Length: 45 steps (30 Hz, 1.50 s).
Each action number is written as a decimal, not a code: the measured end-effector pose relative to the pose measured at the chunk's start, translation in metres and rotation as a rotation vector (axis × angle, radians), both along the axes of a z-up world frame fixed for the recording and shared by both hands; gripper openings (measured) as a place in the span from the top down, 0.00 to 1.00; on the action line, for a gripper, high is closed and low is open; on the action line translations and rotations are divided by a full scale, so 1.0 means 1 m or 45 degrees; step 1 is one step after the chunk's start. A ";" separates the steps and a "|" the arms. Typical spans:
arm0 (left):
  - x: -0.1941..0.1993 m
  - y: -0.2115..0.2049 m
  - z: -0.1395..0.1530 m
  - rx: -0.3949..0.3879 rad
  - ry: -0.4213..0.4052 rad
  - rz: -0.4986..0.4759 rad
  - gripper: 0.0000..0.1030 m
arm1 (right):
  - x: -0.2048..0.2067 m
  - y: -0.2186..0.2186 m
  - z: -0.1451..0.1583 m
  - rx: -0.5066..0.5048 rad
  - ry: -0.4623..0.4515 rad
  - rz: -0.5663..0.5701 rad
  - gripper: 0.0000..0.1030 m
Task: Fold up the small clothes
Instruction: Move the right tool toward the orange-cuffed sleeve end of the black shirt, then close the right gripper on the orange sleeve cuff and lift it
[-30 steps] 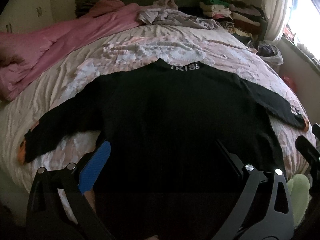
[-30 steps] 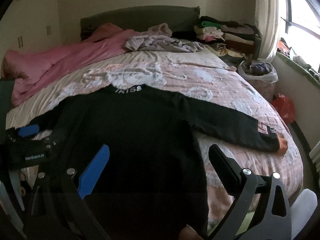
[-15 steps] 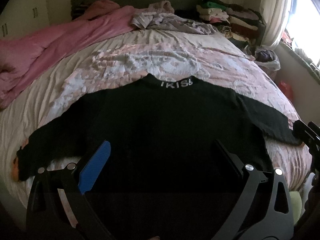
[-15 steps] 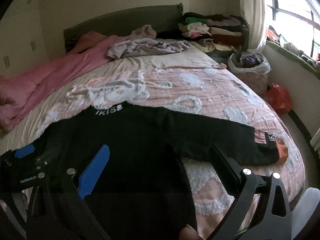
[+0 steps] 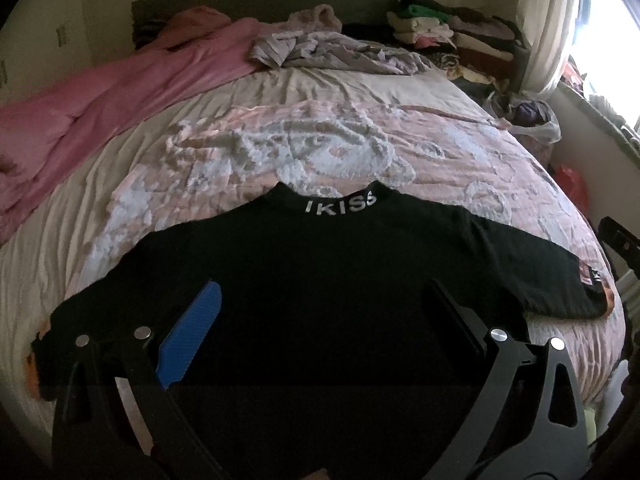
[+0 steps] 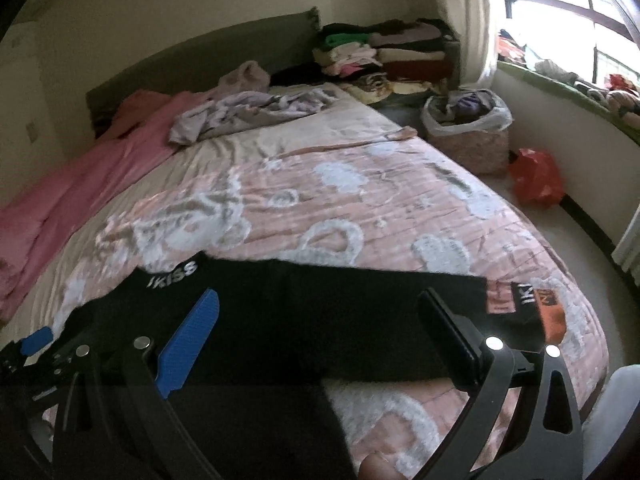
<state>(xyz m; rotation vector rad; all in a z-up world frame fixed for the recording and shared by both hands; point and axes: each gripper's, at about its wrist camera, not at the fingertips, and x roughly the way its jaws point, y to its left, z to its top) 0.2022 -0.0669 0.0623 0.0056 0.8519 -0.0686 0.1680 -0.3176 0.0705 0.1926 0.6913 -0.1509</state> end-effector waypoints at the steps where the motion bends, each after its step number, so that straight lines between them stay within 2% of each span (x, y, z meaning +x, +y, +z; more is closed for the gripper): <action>1: 0.003 -0.003 0.000 0.001 0.003 -0.008 0.09 | 0.002 -0.004 0.000 -0.001 -0.001 -0.015 0.04; 13: 0.032 -0.021 -0.017 -0.048 0.037 -0.057 0.09 | 0.008 -0.079 -0.024 0.076 0.003 -0.303 0.04; 22: 0.043 -0.031 -0.042 0.033 0.042 -0.053 0.09 | -0.006 -0.124 -0.054 0.134 0.035 -0.458 0.04; 28: 0.048 -0.037 -0.058 0.052 0.060 -0.050 0.09 | -0.018 -0.151 -0.074 0.180 0.061 -0.564 0.04; 32: 0.053 -0.040 -0.067 0.049 0.074 -0.053 0.09 | -0.029 -0.169 -0.084 0.238 0.061 -0.654 0.04; 41: 0.068 -0.042 -0.080 0.079 0.063 -0.056 0.09 | -0.053 -0.202 -0.118 0.486 0.078 -0.831 0.04; 45: 0.073 -0.039 -0.084 0.088 0.054 -0.049 0.09 | -0.048 -0.211 -0.134 0.539 0.103 -0.840 0.04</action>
